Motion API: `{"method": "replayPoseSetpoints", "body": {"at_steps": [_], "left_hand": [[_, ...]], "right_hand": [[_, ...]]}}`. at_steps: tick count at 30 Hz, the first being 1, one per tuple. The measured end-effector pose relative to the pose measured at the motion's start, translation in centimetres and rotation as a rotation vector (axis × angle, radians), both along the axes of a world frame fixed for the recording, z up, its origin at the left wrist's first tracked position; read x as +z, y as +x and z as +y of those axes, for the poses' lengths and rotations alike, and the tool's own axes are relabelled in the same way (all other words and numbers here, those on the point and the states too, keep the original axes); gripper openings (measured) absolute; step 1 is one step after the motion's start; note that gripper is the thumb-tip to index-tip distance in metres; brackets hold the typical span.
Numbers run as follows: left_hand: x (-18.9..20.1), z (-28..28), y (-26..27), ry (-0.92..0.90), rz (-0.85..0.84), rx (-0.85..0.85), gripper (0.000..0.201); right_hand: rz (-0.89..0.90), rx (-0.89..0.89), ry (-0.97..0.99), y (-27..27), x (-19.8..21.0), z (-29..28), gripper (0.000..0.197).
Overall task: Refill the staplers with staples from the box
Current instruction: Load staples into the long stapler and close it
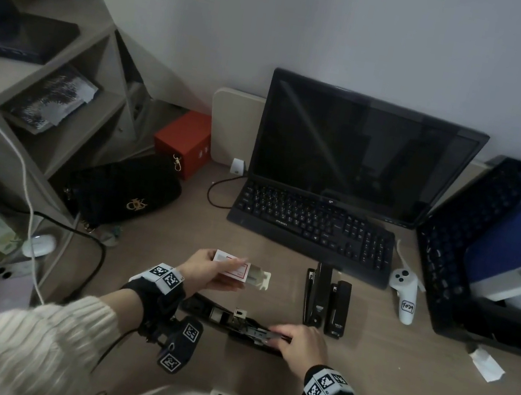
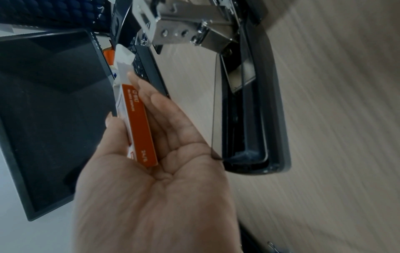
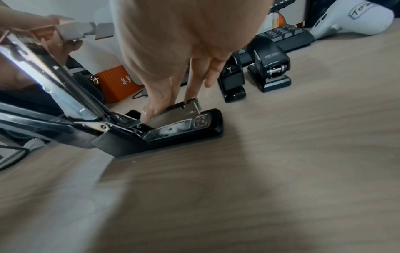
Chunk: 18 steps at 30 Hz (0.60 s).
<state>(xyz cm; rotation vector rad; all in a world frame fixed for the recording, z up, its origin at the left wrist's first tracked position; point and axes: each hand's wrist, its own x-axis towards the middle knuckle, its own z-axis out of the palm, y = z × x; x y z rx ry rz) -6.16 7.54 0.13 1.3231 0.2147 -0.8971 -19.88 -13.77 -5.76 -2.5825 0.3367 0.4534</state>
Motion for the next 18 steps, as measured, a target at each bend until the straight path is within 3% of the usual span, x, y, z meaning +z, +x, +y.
{"method": "replayPoseSetpoints", "body": {"at_steps": [18], "left_hand": [[-0.46, 0.14, 0.11, 0.017, -0.013, -0.008, 0.057]], "right_hand": [[0.006, 0.055, -0.086, 0.40, -0.96, 0.42, 0.027]]}}
